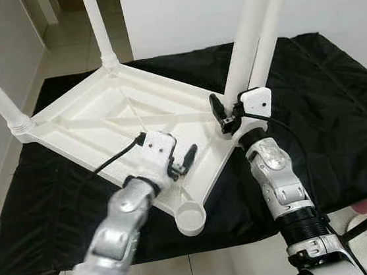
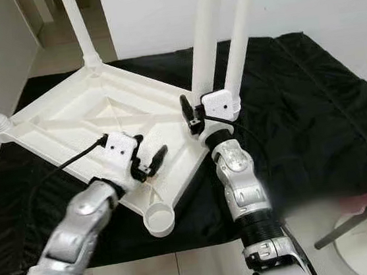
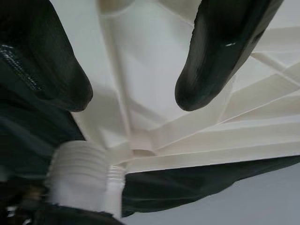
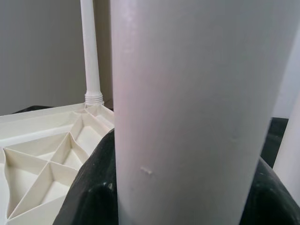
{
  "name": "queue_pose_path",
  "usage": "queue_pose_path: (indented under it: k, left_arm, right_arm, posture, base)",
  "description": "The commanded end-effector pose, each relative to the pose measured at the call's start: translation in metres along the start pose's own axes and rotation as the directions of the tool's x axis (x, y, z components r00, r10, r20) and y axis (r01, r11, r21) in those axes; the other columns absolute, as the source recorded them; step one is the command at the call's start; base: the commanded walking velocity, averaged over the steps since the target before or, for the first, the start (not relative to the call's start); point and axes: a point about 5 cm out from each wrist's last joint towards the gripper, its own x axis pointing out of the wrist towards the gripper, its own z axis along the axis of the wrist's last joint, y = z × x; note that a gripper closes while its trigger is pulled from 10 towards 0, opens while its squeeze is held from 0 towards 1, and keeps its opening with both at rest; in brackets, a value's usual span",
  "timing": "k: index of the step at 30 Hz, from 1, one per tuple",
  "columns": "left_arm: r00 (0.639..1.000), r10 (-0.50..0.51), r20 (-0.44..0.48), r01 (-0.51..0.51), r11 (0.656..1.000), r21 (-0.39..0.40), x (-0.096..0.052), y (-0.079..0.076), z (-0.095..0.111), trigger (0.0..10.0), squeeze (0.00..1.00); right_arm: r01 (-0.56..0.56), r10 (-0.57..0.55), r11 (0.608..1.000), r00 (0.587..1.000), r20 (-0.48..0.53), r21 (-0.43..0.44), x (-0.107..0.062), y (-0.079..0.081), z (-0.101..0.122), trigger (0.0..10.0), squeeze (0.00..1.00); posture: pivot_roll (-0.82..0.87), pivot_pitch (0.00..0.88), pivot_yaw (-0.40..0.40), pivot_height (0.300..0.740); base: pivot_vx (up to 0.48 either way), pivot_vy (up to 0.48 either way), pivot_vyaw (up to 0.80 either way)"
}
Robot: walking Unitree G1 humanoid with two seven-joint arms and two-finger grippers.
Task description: Building children table
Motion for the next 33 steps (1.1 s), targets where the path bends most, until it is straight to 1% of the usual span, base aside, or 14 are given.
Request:
queue_pose_path:
  k: [1,2,4,6,9,11,13,14,17,19,20,24,31,33]
  left_arm:
    - [0.998,-0.063,-0.003,0.063,0.998,0.029,-0.006,-0.001,0.001,10.0,0.00]
    - [0.998,-0.063,-0.003,0.063,0.998,0.029,-0.006,-0.001,0.001,10.0,0.00]
    - [0.990,-0.125,-0.072,0.131,0.988,0.086,-0.020,0.004,-0.002,10.0,0.00]
    - [0.988,-0.134,-0.079,0.140,0.986,0.088,-0.022,0.004,-0.002,10.0,0.00]
    - [0.979,-0.130,-0.157,0.155,0.974,0.164,-0.030,0.015,-0.008,10.0,0.00]
    - [0.977,-0.129,-0.168,0.158,0.972,0.173,-0.032,0.016,-0.009,10.0,0.00]
    - [0.972,-0.120,-0.203,0.163,0.963,0.215,-0.034,0.019,-0.014,10.0,0.00]
    - [0.962,-0.095,-0.256,0.166,0.948,0.272,-0.036,0.023,-0.023,10.0,0.00]
    - [0.952,-0.100,-0.290,0.192,0.932,0.308,-0.037,0.020,-0.029,10.0,0.00]
    - [0.945,-0.108,-0.307,0.211,0.922,0.325,-0.035,0.015,-0.033,10.0,0.00]
    - [0.941,-0.118,-0.319,0.230,0.911,0.341,-0.030,0.004,-0.037,10.0,0.00]
    - [0.943,-0.122,-0.309,0.230,0.911,0.342,-0.024,-0.004,-0.037,10.0,0.00]
    - [0.963,-0.111,-0.245,0.185,0.934,0.305,0.002,-0.022,-0.036,10.0,0.00]
    - [0.970,-0.121,-0.210,0.179,0.942,0.285,0.015,-0.036,-0.032,10.0,0.00]
  right_arm:
    - [-0.006,0.006,1.000,1.000,0.029,0.016,-0.002,0.001,0.005,10.0,0.00]
    - [-0.006,0.006,1.000,1.000,0.029,0.016,-0.002,0.001,0.005,10.0,0.00]
    - [-0.011,0.009,0.999,0.997,0.072,0.030,-0.007,-0.002,0.011,10.0,0.00]
    - [-0.012,0.009,0.999,0.997,0.078,0.032,-0.007,-0.002,0.012,10.0,0.00]
    - [-0.017,0.013,0.999,0.996,0.087,0.052,-0.012,-0.003,0.012,10.0,0.00]
    - [-0.018,0.013,0.998,0.996,0.088,0.053,-0.012,-0.003,0.013,10.0,0.00]
    - [-0.019,0.014,0.998,0.996,0.087,0.055,-0.012,-0.003,0.012,10.0,0.00]
    - [-0.027,0.023,0.999,0.996,0.086,0.046,-0.013,-0.002,0.012,10.0,0.00]
    - [-0.033,0.029,0.998,0.996,0.087,0.050,-0.013,-0.001,0.013,10.0,0.00]
    - [-0.036,0.031,0.998,0.996,0.088,0.059,-0.013,0.000,0.013,10.0,0.00]
    - [-0.040,0.033,0.997,0.995,0.090,0.073,-0.012,0.002,0.013,10.0,0.00]
    - [-0.041,0.033,0.996,0.995,0.091,0.081,-0.012,0.003,0.013,10.0,0.00]
    - [-0.037,0.030,0.995,0.996,0.084,0.087,-0.013,0.005,0.011,10.0,0.00]
    - [-0.035,0.028,0.996,0.996,0.081,0.086,-0.014,0.004,0.010,10.0,0.00]
  posture:
    - [0.07,0.069,0.034,0.740]
    - [0.07,0.069,0.034,0.740]
    - [0.07,0.065,0.027,0.740]
    - [0.07,0.065,0.027,0.740]
    - [0.07,0.059,0.023,0.740]
    - [0.07,0.059,0.023,0.740]
    - [0.07,0.050,0.020,0.740]
    - [0.08,0.045,0.017,0.740]
    - [0.07,0.042,0.015,0.740]
    - [0.08,0.041,0.015,0.740]
    - [0.08,0.037,0.013,0.740]
    - [0.08,0.037,0.013,0.740]
    - [0.07,0.030,0.023,0.740]
    - [0.06,0.030,0.028,0.740]
  base:
    - [0.000,0.000,0.00]
    - [0.000,0.000,0.00]
    - [0.000,0.000,0.00]
    - [0.000,0.000,0.00]
    - [0.000,0.000,0.00]
    - [0.000,0.000,0.00]
    - [0.000,0.000,0.00]
    - [0.000,0.000,0.00]
    - [0.000,0.000,0.00]
    - [0.000,0.000,0.00]
    - [0.000,0.000,0.00]
    - [0.000,0.000,0.00]
    - [0.000,0.000,0.00]
    - [0.000,0.000,0.00]
